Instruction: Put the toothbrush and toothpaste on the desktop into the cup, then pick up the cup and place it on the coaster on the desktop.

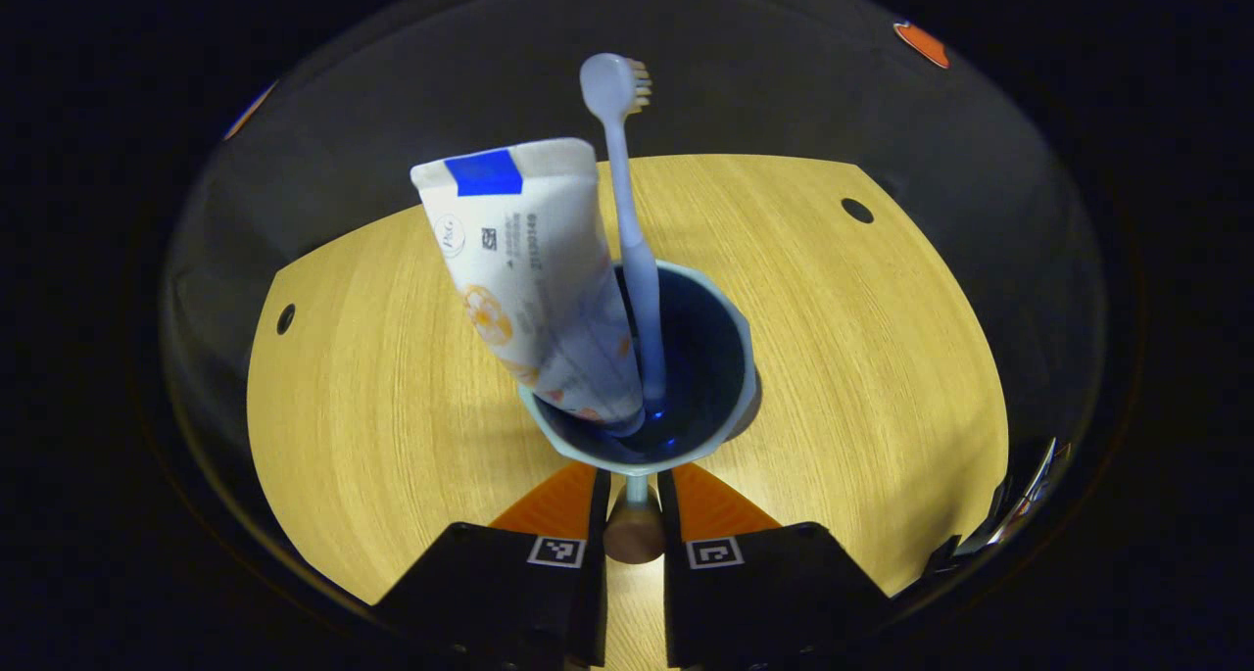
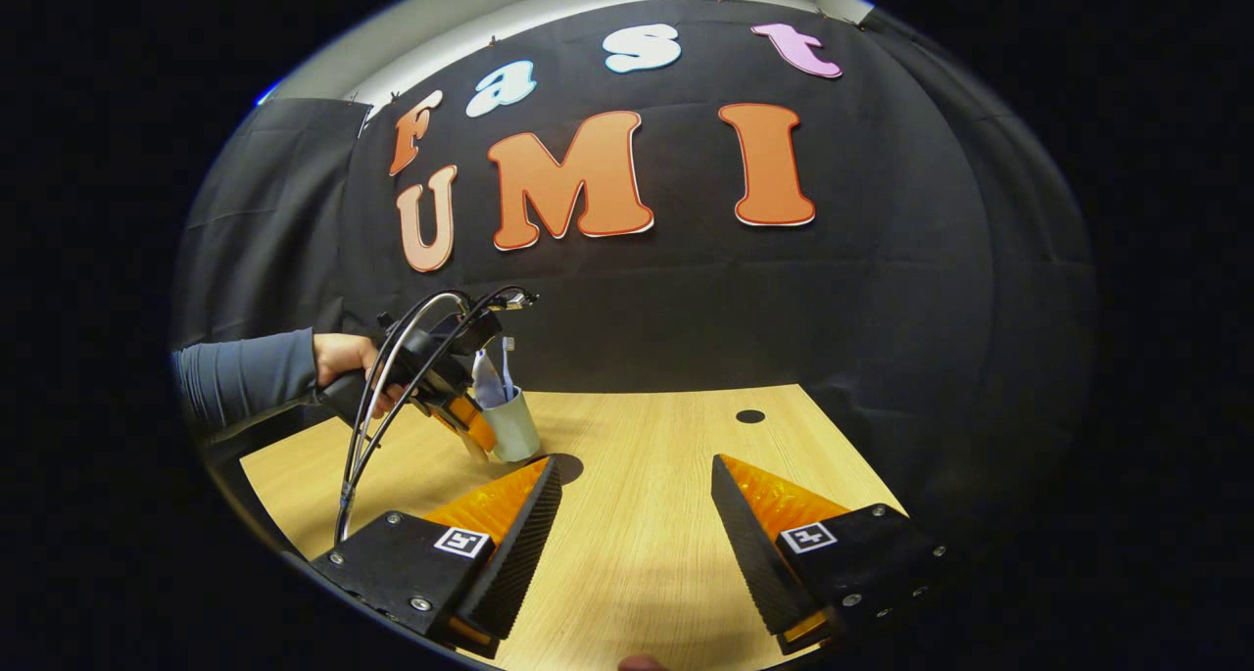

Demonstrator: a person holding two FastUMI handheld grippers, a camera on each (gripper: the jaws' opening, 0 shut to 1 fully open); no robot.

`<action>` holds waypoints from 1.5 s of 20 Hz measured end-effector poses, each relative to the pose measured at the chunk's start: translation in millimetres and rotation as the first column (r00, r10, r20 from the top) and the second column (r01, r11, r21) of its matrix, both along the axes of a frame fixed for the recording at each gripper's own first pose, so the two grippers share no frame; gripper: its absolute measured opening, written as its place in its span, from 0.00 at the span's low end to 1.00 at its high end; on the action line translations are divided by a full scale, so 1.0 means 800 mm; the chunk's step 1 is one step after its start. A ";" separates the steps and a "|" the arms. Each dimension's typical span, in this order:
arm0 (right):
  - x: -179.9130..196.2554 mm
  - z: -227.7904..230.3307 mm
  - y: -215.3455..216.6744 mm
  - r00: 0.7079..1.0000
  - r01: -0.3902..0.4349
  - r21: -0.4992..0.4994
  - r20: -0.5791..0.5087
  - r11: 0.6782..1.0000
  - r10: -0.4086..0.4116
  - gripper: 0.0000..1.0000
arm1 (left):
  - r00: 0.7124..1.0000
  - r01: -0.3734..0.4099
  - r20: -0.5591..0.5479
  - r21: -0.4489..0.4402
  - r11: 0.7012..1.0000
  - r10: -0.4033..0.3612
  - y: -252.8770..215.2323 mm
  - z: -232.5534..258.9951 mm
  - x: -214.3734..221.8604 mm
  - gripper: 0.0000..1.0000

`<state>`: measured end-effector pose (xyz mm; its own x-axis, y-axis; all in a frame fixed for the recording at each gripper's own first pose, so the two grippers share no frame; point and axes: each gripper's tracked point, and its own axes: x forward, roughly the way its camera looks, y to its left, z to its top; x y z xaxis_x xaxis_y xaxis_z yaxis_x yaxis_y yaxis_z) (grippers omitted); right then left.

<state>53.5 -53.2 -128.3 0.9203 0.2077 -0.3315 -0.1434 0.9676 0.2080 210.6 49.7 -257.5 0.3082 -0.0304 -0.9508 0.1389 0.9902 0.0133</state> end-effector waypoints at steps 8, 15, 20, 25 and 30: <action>-0.012 -0.025 -0.024 0.998 0.033 -0.001 -0.050 0.999 -0.033 0.92 | 0.997 0.027 -0.073 0.019 0.999 -0.026 0.027 -0.031 0.016 0.23; -0.004 -0.024 -0.011 0.997 0.048 0.049 -0.060 0.998 -0.045 0.92 | 0.979 0.116 0.169 -0.001 0.993 -0.114 0.063 0.025 0.061 0.99; 0.009 -0.006 0.029 1.000 0.008 0.040 0.005 0.999 -0.008 0.93 | 0.877 0.167 0.452 0.036 0.985 -0.165 0.069 0.037 0.080 1.00; 0.033 0.026 0.070 0.990 -0.024 0.061 0.139 0.998 0.015 0.93 | 0.759 0.150 0.636 0.041 0.988 -0.141 0.079 0.080 0.072 1.00; 0.046 0.038 0.084 0.973 -0.004 0.000 0.231 1.000 0.004 0.93 | 0.561 0.043 0.823 0.079 0.996 -0.090 0.087 0.107 0.098 1.00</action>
